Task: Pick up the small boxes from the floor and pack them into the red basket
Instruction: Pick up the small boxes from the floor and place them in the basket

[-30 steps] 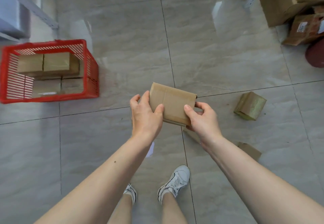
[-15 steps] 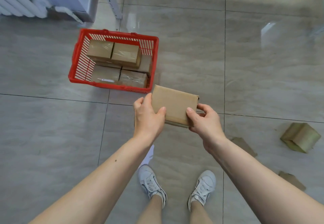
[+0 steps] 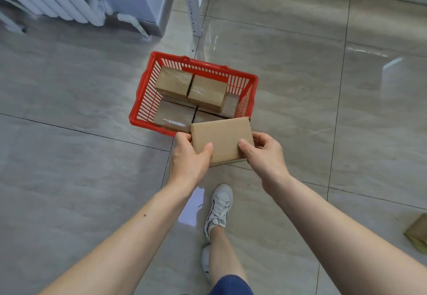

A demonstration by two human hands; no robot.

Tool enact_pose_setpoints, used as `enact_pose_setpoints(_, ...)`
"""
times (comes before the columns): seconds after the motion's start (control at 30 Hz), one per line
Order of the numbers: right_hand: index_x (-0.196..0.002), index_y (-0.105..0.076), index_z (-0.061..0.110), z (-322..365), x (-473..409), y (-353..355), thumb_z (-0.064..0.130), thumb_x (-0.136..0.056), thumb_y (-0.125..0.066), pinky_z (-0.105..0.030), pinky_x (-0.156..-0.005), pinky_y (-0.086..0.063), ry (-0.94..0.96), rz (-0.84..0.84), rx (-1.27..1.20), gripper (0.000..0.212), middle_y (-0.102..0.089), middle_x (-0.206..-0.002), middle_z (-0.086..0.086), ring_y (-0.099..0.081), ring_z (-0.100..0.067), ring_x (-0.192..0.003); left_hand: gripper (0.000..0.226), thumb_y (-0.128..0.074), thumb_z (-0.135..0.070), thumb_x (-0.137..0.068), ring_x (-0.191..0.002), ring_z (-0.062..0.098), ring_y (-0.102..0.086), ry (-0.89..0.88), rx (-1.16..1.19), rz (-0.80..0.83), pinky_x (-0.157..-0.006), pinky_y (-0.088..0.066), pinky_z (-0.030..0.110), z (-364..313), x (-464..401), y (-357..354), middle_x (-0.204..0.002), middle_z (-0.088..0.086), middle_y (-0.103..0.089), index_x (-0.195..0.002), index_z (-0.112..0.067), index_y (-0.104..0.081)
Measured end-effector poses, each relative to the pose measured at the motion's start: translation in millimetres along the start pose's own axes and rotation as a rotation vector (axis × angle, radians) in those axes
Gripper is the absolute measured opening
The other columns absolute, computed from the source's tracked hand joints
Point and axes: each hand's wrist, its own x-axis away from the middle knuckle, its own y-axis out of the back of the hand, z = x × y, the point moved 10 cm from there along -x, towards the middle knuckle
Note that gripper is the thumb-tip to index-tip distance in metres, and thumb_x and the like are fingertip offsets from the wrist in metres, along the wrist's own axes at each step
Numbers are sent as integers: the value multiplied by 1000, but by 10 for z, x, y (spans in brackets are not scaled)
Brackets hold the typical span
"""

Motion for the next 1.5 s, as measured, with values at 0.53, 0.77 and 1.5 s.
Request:
enact_pose_setpoints(0.53, -143, -34, 46, 813, -798, -1706, 42, -82, -61, -50, -86, -59, -120, 202, -68, 67, -43, -140, -3, -57, -25, -115, 41, -69, -42, -72, -98, 22, -60, 87, 52, 90, -85, -58, 47, 134, -1394, 778, -117, 1, -44, -105, -44, -45)
enact_pose_setpoints(0.77, -151, -17, 41, 869, -961, -2309, 30, -80, -73, -48, -101, -50, -139, 35, -67, 91, -47, -141, -3, -54, -23, -121, 44, -65, -42, -73, -96, 25, -64, 37, -14, 162, -83, -57, 47, 357, -2134, 1149, -111, -2, -64, -113, -39, -48)
enact_pose_setpoints(1.5, -138, -46, 20, -258, -2463, -3555, 21, -86, -69, -39, -97, -51, -289, 5, 181, 57, -66, -124, -5, -63, -24, -113, 56, -48, -23, -98, -131, 27, -46, 74, -385, 380, -110, -39, 41, 1370, -3775, 339, -147, 7, -33, -151, -18, -30)
